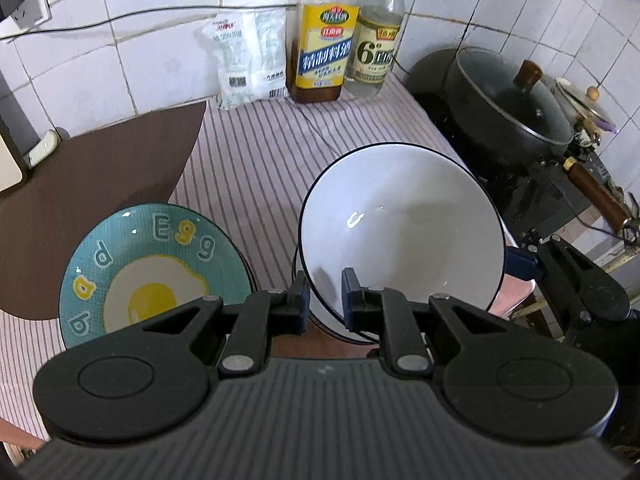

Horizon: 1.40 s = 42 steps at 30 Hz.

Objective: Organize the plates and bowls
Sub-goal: 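Lower the third bowl into the nested bowls with both grippers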

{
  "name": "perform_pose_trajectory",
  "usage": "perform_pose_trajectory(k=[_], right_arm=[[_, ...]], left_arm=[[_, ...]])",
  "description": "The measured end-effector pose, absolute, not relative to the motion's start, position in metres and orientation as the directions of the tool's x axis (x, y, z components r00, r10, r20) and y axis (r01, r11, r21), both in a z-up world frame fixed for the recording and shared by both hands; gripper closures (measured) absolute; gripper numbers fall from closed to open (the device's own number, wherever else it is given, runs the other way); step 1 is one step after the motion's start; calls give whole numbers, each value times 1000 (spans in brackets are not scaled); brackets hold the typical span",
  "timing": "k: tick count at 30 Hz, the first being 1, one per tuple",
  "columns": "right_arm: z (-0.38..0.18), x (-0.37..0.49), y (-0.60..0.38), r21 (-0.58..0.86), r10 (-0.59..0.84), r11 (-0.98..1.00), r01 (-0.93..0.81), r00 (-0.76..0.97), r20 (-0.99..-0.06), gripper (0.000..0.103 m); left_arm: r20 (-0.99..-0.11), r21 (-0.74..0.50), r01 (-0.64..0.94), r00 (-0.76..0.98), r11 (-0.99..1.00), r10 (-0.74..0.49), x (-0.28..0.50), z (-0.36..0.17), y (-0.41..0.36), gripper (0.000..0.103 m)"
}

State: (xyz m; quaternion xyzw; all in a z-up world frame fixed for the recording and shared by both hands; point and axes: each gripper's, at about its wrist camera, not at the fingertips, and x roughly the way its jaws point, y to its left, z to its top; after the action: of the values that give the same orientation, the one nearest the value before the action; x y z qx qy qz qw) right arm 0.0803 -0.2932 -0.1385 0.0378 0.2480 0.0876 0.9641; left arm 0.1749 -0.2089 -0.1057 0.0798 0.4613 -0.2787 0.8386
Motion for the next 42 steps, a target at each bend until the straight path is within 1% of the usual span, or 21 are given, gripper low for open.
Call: perform_pose_trajectory(k=[7, 13, 26, 31, 34, 40, 42], right_arm=[[-155, 92, -291, 84, 176, 984, -155, 830, -529, 2], [-160, 102, -293, 79, 161, 987, -142, 788, -594, 2], [-166, 107, -283, -19, 68, 994, -104, 767, -638, 3], [-169, 105, -281, -37, 57, 994, -101, 786, -615, 3], [-168, 99, -276, -64, 33, 994, -89, 802, -597, 4], [-160, 64, -269, -58, 41, 995, -82, 862, -505, 4], [-159, 50, -266, -76, 37, 994, -84, 876, -480, 4]], left_arm=[[-828, -60, 542, 442, 838, -345, 174, -125, -221, 89], [-844, -64, 521, 427, 851, -325, 181, -138, -226, 89], [-849, 28, 494, 471, 869, -241, 179, -146, -239, 88], [-836, 55, 490, 499, 870, -228, 177, -151, -241, 88], [-837, 14, 477, 486, 879, -251, 177, -151, -236, 86], [-803, -150, 438, 469, 886, -368, 171, -138, -210, 79], [-781, -196, 432, 475, 880, -407, 165, -132, -201, 72]])
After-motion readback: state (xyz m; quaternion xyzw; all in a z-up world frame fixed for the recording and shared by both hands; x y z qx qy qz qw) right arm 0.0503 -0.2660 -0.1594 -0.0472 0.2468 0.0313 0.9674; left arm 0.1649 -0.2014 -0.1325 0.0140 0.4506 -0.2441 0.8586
